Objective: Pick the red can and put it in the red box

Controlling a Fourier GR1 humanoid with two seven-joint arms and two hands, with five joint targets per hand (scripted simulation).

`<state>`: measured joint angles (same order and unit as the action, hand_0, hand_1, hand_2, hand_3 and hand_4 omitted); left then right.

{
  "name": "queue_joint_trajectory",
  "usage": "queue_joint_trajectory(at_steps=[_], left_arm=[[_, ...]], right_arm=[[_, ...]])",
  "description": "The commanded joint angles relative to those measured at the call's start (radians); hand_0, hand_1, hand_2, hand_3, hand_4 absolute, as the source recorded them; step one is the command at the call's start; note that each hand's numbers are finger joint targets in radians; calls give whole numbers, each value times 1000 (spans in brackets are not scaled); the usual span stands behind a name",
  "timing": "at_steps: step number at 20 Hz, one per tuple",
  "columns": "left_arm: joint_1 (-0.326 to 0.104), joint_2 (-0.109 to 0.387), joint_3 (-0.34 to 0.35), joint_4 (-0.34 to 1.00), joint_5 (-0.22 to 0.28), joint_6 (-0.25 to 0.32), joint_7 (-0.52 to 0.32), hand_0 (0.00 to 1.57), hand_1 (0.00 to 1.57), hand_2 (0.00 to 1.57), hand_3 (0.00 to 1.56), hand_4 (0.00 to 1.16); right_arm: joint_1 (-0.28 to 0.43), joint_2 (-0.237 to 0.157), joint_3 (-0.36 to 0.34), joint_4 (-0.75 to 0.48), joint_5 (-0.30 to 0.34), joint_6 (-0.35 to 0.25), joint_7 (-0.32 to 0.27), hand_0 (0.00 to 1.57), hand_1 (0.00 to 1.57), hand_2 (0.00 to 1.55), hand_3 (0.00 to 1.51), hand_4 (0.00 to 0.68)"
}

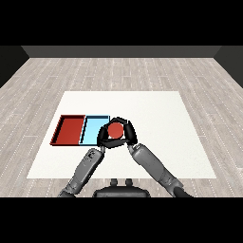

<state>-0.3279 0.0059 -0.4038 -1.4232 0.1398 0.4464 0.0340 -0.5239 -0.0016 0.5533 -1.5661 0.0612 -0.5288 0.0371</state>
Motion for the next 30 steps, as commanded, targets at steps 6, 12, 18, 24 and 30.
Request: queue_joint_trajectory(at_steps=[6, 12, 18, 24, 30], left_arm=[[-45, -6, -8, -24, 28, 64, -56, 1571, 1571, 1538, 1450, 962], [-2, -6, 11, -38, 28, 38, -97, 1571, 1571, 1551, 1486, 1036], [6, -6, -30, -63, -6, 69, -87, 1571, 1571, 1571, 1495, 1118], [66, -5, 10, -73, -72, 28, -102, 1571, 1571, 1571, 1500, 1135], [43, 15, 81, -26, -80, -2, -100, 1571, 1571, 1571, 1497, 1123]], right_arm=[[29, 1, -11, 8, 29, -3, 16, 1420, 1420, 1410, 1372, 512], [2, 2, -25, 1, 46, 10, 82, 0, 0, 0, 0, 0], [-21, 1, -38, 51, 66, 44, 61, 0, 0, 0, 0, 0], [103, -1, -108, -139, 105, 88, 89, 0, 0, 0, 0, 0], [226, -101, -222, -280, -19, 203, 27, 0, 0, 0, 0, 0]])
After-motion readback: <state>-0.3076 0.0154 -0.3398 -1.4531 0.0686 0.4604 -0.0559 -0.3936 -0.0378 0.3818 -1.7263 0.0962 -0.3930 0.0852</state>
